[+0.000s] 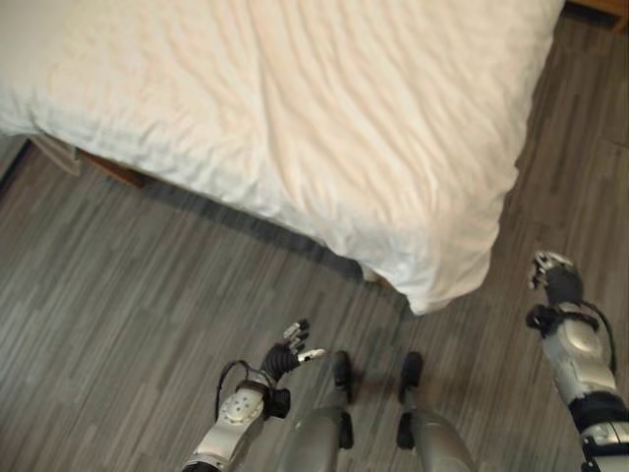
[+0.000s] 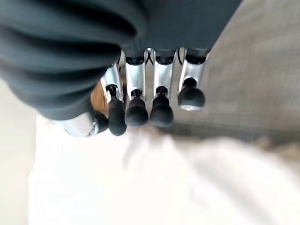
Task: Making the bed.
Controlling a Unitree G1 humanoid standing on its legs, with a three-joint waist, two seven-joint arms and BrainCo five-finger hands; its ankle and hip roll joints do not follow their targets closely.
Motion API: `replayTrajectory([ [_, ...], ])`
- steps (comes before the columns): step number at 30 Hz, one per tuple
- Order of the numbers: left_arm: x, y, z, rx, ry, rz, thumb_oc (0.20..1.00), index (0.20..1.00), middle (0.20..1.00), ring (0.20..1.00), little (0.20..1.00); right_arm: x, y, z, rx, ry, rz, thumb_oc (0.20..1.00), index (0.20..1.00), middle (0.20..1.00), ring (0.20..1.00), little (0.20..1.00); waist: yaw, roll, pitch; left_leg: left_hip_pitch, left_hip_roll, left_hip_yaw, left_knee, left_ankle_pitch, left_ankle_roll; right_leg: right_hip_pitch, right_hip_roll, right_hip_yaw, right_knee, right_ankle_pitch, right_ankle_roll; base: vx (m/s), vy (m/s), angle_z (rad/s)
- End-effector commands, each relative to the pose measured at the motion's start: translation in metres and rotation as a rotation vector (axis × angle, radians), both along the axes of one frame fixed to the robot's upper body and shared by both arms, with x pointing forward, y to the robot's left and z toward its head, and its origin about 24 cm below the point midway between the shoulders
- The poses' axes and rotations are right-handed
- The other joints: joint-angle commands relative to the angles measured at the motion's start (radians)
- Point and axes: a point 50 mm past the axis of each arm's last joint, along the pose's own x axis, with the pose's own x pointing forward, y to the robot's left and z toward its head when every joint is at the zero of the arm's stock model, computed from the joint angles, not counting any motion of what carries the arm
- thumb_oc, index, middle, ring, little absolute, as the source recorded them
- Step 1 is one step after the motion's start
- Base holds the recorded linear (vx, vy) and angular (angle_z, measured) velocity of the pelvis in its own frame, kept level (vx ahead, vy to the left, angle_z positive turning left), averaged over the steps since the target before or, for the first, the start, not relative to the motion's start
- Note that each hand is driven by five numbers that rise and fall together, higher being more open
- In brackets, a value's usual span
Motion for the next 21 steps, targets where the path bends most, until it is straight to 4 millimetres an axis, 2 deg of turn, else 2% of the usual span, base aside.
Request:
replayTrajectory([
  [1, 0.011, -0.008, 0.012, -0.029, -0.07, -0.039, 1.0, 1.0, 1.0, 1.0, 1.0, 0.025, 0.003, 0.032, -0.023, -0.082, 0.017, 0.2, 0.2, 0.2, 0.2, 0.2, 0.038, -0.008, 0.026, -0.028, -0.078, -0.061, 0.004, 0.017, 0.02, 0.056, -0.032, -0.011, 0.055, -0.05, 0.055, 0.02, 0.004, 0.03],
  [6, 0.014, -0.016, 0.013, -0.043, -0.078, -0.048, 1.0, 1.0, 1.0, 1.0, 1.0, 0.052, 0.039, 0.07, 0.037, -0.213, 0.126, 0.2, 0.2, 0.2, 0.2, 0.2, 0.062, 0.009, 0.033, -0.052, -0.08, -0.063, 0.004, 0.024, 0.019, 0.04, -0.034, -0.013, 0.047, -0.04, 0.057, 0.01, 0.003, 0.03],
  [13, 0.016, -0.026, 0.013, -0.056, -0.078, -0.068, 1.0, 1.0, 1.0, 1.0, 1.0, 0.064, 0.061, 0.083, 0.113, -0.263, 0.174, 0.2, 0.2, 0.2, 0.2, 0.2, 0.078, 0.012, 0.04, -0.07, -0.078, -0.063, 0.004, 0.025, 0.018, 0.029, -0.034, -0.017, 0.042, -0.039, 0.056, 0.02, -0.005, -0.01],
  [16, 0.018, -0.033, 0.013, -0.066, -0.08, -0.08, 1.0, 1.0, 1.0, 1.0, 1.0, 0.069, 0.053, 0.069, 0.139, -0.184, 0.112, 0.2, 0.2, 0.2, 0.2, 0.2, 0.089, 0.025, 0.055, -0.078, -0.079, -0.065, 0.004, 0.024, 0.015, 0.022, -0.037, -0.021, 0.047, -0.043, 0.056, 0.01, 0.0, -0.01],
  [17, 0.019, -0.038, 0.012, -0.072, -0.074, -0.09, 1.0, 1.0, 1.0, 1.0, 1.0, 0.067, 0.041, 0.043, 0.18, -0.07, 0.032, 0.2, 0.2, 0.2, 0.2, 0.2, 0.098, 0.036, 0.065, -0.085, -0.079, -0.066, 0.004, 0.026, 0.014, 0.018, -0.038, -0.024, 0.047, -0.043, 0.056, 0.02, 0.001, -0.04],
  [18, 0.019, -0.038, 0.013, -0.072, -0.076, -0.09, 1.0, 1.0, 1.0, 1.0, 1.0, 0.067, 0.041, 0.043, 0.18, -0.071, 0.032, 0.2, 0.2, 0.2, 0.2, 0.2, 0.098, 0.036, 0.064, -0.089, -0.078, -0.066, 0.004, 0.03, 0.015, 0.014, -0.037, -0.024, 0.047, -0.039, 0.055, 0.0, 0.0, 0.0],
  [21, 0.02, -0.043, 0.012, -0.075, -0.073, -0.099, 1.0, 1.0, 1.0, 1.0, 1.0, 0.054, 0.027, 0.003, 0.256, 0.077, -0.059, 0.2, 0.2, 0.2, 0.2, 0.2, 0.106, 0.054, 0.075, -0.096, -0.081, -0.069, 0.004, 0.031, 0.014, 0.011, -0.038, -0.028, 0.044, -0.041, 0.055, 0.01, 0.001, 0.02],
])
